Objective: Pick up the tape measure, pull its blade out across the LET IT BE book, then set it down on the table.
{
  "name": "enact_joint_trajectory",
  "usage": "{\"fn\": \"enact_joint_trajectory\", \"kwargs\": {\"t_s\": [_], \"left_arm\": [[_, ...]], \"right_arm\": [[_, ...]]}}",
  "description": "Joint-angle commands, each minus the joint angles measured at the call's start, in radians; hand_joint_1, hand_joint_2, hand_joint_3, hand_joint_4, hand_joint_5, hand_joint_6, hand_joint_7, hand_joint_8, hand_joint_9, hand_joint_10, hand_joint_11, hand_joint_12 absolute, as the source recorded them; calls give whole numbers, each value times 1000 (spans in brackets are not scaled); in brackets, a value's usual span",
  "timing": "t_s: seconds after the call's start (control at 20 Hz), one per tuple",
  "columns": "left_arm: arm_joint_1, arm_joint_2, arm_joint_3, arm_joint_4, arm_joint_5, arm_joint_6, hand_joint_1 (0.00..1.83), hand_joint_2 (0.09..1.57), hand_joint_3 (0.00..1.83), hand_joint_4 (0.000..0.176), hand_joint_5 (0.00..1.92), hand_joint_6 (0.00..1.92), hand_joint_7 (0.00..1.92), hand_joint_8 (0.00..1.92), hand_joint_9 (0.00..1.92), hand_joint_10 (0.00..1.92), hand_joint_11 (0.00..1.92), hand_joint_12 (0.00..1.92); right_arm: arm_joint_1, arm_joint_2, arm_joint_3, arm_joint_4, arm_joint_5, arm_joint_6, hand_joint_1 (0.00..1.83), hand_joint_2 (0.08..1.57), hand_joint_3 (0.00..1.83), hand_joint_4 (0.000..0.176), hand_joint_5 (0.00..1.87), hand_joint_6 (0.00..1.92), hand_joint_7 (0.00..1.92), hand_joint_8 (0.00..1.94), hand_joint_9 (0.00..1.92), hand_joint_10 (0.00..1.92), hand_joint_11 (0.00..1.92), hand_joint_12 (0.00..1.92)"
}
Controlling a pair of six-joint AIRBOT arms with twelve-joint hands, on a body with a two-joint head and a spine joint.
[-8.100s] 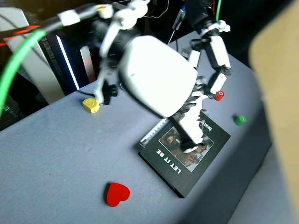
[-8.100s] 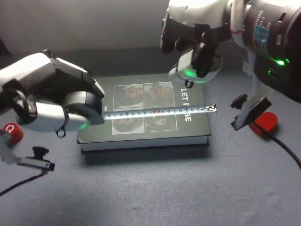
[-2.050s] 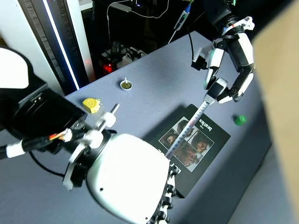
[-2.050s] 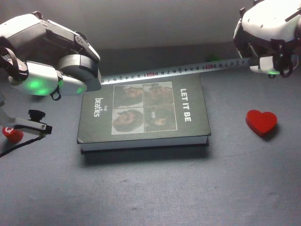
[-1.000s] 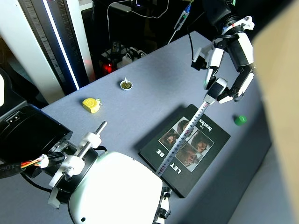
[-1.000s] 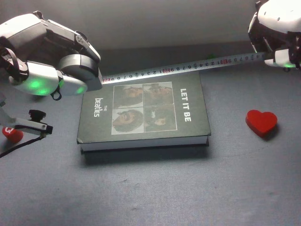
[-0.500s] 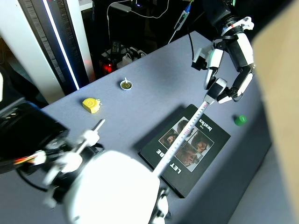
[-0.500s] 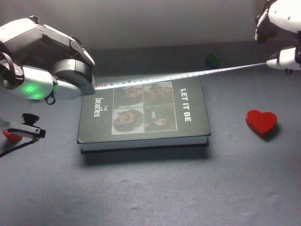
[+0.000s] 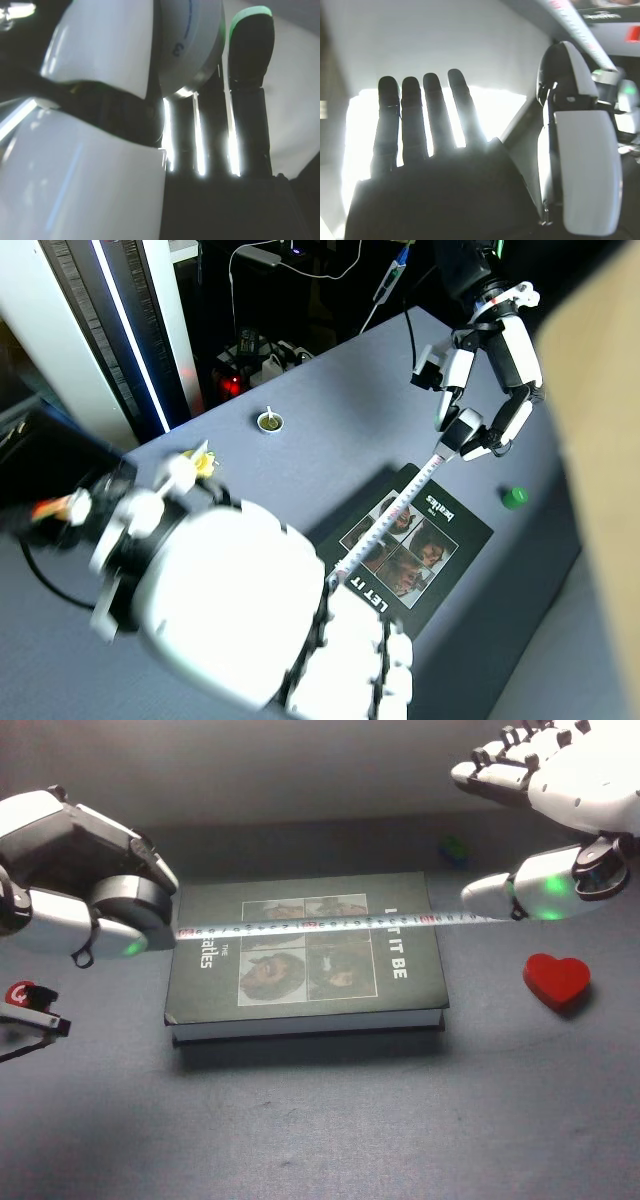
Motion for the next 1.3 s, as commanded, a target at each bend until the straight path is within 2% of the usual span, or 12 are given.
{"fn": "enact_joint_trajectory", "kwargs": {"t_s": [0.0, 0.1, 0.3, 0.4, 0.5, 0.6, 0.8, 1.05, 1.2, 1.25], "left_arm": [[-2, -3, 13, 18, -120, -42, 1497, 1060, 0, 0, 1039, 627, 1014, 827, 1027, 978, 987, 1365], [36, -23, 56, 84, -155, -130, 1497, 1064, 0, 0, 1019, 663, 987, 869, 1033, 968, 984, 1367], [101, -63, 134, 91, -217, -201, 1496, 1066, 0, 0, 1009, 694, 976, 883, 1034, 966, 977, 1371], [130, -81, 169, 91, -236, -220, 1496, 1070, 0, 0, 988, 715, 971, 898, 1029, 977, 970, 1381], [145, -95, 196, 95, -240, -229, 1497, 1069, 0, 0, 976, 724, 1003, 857, 1040, 963, 952, 1405], [154, -107, 227, 121, -243, -252, 1498, 1064, 0, 0, 981, 725, 1030, 808, 1057, 936, 955, 1403], [186, -120, 264, 167, -260, -323, 1495, 1073, 0, 0, 1007, 706, 925, 958, 1018, 994, 988, 1356], [234, -128, 289, 207, -302, -389, 1494, 1078, 0, 0, 1001, 714, 907, 987, 997, 1028, 985, 1356], [248, -143, 314, 225, -319, -409, 1494, 1078, 0, 0, 996, 711, 917, 982, 996, 1029, 980, 1367], [255, -149, 325, 230, -328, -420, 1495, 1074, 0, 0, 982, 726, 969, 911, 992, 1031, 986, 1363]], "right_arm": [[13, 9, -14, -47, -34, -1, 85, 1062, 0, 63, 28, 0, 7, 0, 25, 0, 0, 416], [12, 11, -44, -47, -36, 5, 86, 1056, 0, 63, 28, 0, 6, 0, 24, 0, 0, 383], [21, 15, -90, -50, -53, 40, 87, 1057, 0, 63, 28, 0, 4, 0, 18, 0, 0, 375], [34, 16, -101, -129, -109, 172, 86, 1061, 0, 62, 27, 0, 3, 0, 17, 0, 0, 373], [38, 16, -109, -165, -96, 233, 85, 1065, 2, 63, 27, 0, 2, 0, 17, 0, 0, 373], [13, 7, -129, -177, -100, 236, 95, 1065, 2, 63, 28, 0, 3, 0, 17, 0, 0, 376], [-11, -7, -156, -234, -129, 283, 118, 1065, 0, 62, 45, 4, 15, 3, 31, 4, 0, 410], [-24, -23, -170, -246, -140, 283, 152, 1056, 0, 62, 58, 5, 40, 8, 53, 6, 0, 439], [-32, -25, -177, -261, -147, 287, 162, 1054, 0, 62, 70, 6, 49, 6, 65, 6, 0, 458], [-33, -24, -179, -264, -147, 287, 165, 1057, 0, 62, 71, 6, 50, 5, 66, 6, 0, 459]]}}
